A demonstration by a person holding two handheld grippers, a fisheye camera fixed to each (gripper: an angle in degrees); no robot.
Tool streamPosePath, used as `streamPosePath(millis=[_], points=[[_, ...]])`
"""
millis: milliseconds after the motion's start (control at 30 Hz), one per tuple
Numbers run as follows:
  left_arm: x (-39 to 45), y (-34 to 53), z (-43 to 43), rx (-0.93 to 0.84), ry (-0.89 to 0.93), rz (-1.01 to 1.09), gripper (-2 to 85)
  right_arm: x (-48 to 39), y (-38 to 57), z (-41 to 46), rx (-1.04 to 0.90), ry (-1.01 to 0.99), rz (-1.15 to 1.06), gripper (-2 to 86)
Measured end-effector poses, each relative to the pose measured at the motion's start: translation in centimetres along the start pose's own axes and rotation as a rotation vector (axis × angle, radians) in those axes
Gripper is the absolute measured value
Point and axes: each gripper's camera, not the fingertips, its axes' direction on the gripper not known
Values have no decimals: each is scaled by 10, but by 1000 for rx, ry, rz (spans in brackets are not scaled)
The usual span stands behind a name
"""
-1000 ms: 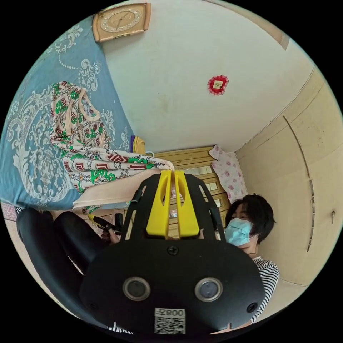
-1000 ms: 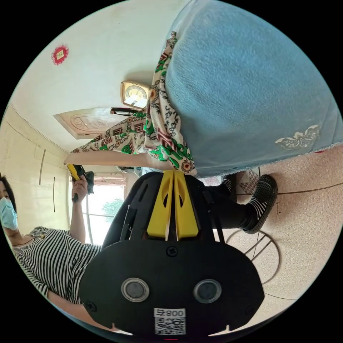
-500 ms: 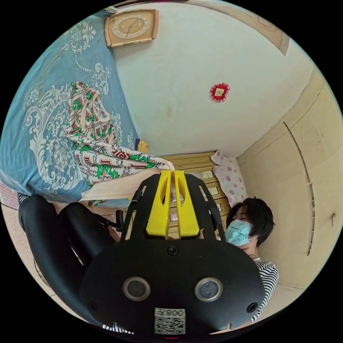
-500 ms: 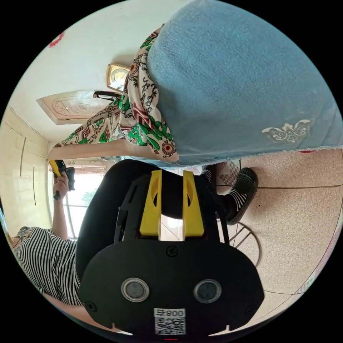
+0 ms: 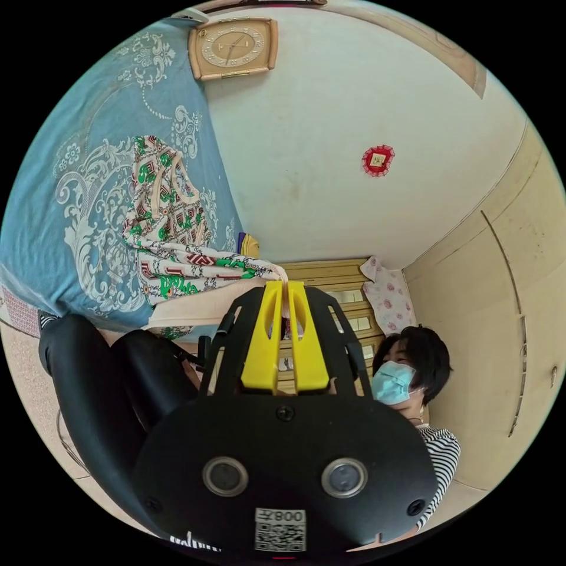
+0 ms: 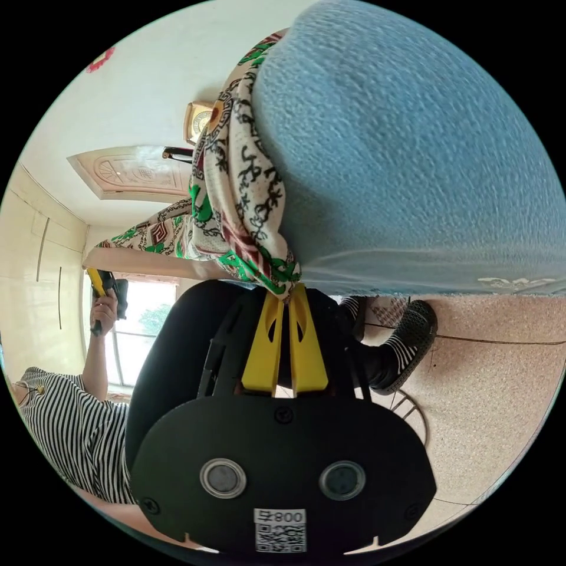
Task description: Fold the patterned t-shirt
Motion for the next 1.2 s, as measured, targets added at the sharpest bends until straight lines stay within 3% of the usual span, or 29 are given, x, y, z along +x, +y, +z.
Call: streamPosePath(millis=[133, 600, 900, 1200], points=[[-14, 8, -15, 7, -12, -1, 18, -12, 14, -19, -44, -21, -32, 21], [-78, 79, -82, 13, -2, -16, 17, -123, 35, -217, 33, -31, -261, 7], [-162, 151, -126, 17, -71, -176, 16, -125, 35, -181, -178, 24, -143, 8], [-194, 175, -122, -96, -128, -166, 16, -119, 43, -213, -132, 53, -52, 8]])
